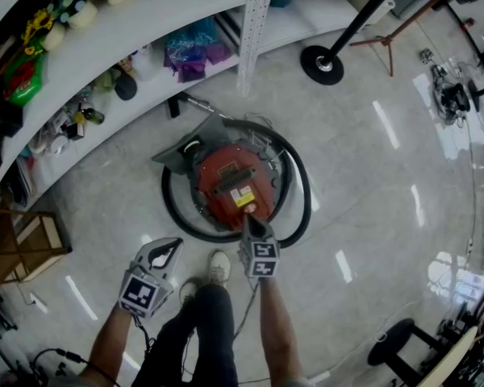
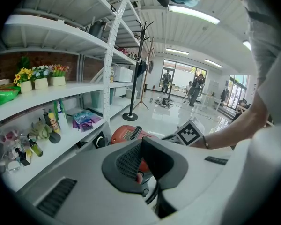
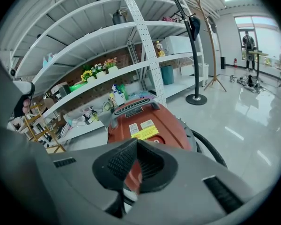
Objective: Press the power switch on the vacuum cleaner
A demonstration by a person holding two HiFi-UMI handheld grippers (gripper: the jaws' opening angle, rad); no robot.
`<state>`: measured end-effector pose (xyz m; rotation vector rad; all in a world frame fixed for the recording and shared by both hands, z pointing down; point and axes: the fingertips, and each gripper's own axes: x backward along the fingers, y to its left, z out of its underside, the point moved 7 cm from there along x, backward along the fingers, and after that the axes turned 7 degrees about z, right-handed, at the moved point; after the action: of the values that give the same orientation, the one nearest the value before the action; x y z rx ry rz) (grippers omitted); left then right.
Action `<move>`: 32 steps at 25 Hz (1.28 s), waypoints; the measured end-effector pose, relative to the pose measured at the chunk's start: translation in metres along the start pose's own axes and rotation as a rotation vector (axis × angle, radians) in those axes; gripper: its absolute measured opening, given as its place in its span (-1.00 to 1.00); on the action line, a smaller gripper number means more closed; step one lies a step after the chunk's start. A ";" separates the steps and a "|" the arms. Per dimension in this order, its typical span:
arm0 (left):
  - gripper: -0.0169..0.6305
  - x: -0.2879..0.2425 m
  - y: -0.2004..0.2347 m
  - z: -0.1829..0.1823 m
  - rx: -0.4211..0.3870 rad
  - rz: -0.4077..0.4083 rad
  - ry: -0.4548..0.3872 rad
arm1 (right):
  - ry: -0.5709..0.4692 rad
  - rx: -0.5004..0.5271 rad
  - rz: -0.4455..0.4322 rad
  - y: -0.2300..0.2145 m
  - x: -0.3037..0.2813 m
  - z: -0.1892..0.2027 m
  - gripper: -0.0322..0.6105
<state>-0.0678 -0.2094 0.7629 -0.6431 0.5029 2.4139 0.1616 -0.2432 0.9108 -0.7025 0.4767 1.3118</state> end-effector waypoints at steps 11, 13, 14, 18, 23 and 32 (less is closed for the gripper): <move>-0.93 0.003 0.006 0.003 0.015 -0.008 -0.009 | 0.017 -0.003 0.001 0.000 -0.009 0.005 -0.86; -0.93 0.003 0.007 0.004 0.017 -0.010 -0.010 | 0.015 -0.006 0.000 0.000 -0.010 0.005 -0.86; -0.93 0.004 0.008 0.004 0.018 -0.010 -0.010 | 0.015 -0.006 0.000 0.001 -0.010 0.005 -0.86; -0.93 0.004 0.006 0.004 0.019 -0.008 -0.011 | 0.014 -0.002 0.002 0.000 -0.009 0.005 -0.86; -0.93 0.002 0.006 0.007 0.023 -0.005 -0.010 | 0.007 0.021 0.010 0.001 -0.010 0.005 -0.86; -0.93 0.001 0.008 0.008 0.027 -0.013 -0.008 | 0.020 0.046 0.008 0.002 -0.011 0.007 -0.86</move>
<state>-0.0766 -0.2115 0.7704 -0.6231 0.5255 2.3930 0.1565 -0.2459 0.9231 -0.6767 0.5243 1.2988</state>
